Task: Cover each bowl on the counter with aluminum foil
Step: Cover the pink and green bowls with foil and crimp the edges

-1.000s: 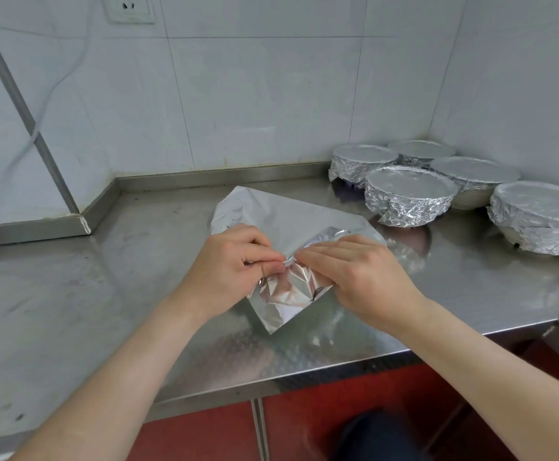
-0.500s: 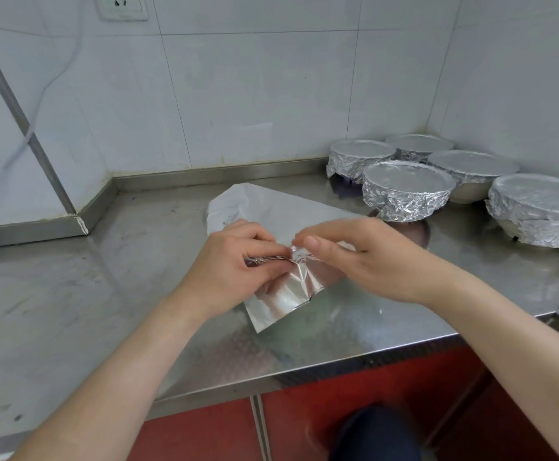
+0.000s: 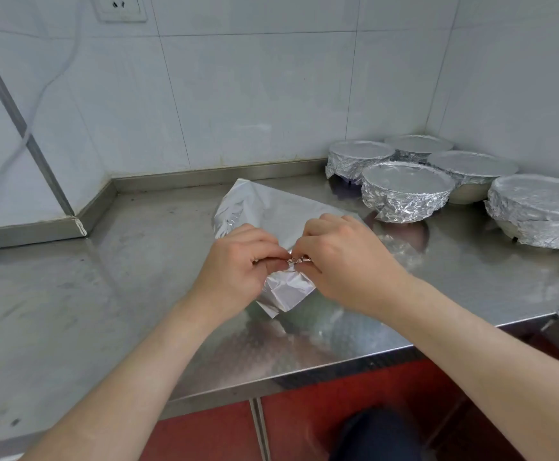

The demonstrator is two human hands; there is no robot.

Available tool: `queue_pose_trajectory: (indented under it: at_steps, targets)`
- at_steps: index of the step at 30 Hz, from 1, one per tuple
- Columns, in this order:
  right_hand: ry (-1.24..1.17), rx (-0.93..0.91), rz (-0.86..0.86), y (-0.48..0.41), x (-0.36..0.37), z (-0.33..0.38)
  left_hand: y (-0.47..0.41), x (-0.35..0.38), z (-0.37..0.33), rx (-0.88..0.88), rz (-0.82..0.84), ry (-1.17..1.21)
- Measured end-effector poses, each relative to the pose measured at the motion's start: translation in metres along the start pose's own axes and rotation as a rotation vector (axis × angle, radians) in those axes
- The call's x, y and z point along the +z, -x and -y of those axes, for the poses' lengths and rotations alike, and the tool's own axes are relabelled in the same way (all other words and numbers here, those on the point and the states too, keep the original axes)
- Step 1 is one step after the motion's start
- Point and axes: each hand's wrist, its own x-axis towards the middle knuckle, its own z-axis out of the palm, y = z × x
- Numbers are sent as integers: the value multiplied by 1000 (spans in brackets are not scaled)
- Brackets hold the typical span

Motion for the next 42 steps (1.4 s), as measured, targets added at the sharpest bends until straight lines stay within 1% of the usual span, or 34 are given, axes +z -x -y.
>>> queue_pose_trajectory:
  at_steps: [3, 5, 6, 7, 8, 9, 10, 11, 12, 14, 17, 19, 21, 23, 26, 28, 32, 34, 37, 42]
  targets:
    - [73, 4, -37, 2, 10, 3, 1, 0, 0, 13, 3, -5]
    - [43, 22, -29, 1, 11, 5, 1, -2, 1, -9, 19, 9]
    - [-20, 36, -9, 1, 8, 7, 2, -3, 2, -23, 30, 18]
    - [-126, 71, 27, 0, 1, 7, 2, -5, 2, -43, 43, 32]
    - [-284, 137, 88, -1, -8, 4, 2, -9, 3, -76, 58, 55]
    - [-483, 218, 154, -2, -17, 0, 2, -13, 4, -121, 74, 81]
    - [-666, 297, 172, -2, -23, -6, 2, -18, 6, -168, 89, 101]
    - [-766, 354, 164, -2, -27, -14, 1, -23, 7, -210, 107, 115]
    - [-783, 372, 162, -2, -27, -20, 1, -27, 8, -244, 126, 128]
    - [-731, 338, 197, -2, -24, -23, -1, -32, 5, -297, 137, 165]
    - [-645, 277, 222, -2, -15, -19, -9, -29, -8, -355, 95, 196]
    - [-662, 244, 231, -1, -14, -17, -14, -23, -17, -385, 138, 206]
    - [-613, 178, 246, -2, -10, -16, -15, -18, -19, -385, 180, 198]
    - [-521, 122, 206, -1, -5, -15, -14, -17, -17, -385, 181, 196]
    - [-440, 79, 42, 3, 4, -14, -10, -14, -14, -372, 170, 143]
    - [-373, 47, -27, 3, 9, -11, -6, -10, -12, -316, 162, 85]
    - [-237, -14, -51, 5, 21, -6, 4, -4, -4, -35, 167, -104]
    - [-196, -11, -69, 5, 25, -5, 6, -3, -2, 44, 126, -140]
    - [-232, 15, -95, 2, 22, -4, 3, -4, -2, 98, 74, -159]
    - [-284, 99, -91, 0, 12, 1, -4, -9, 1, 130, 99, -142]
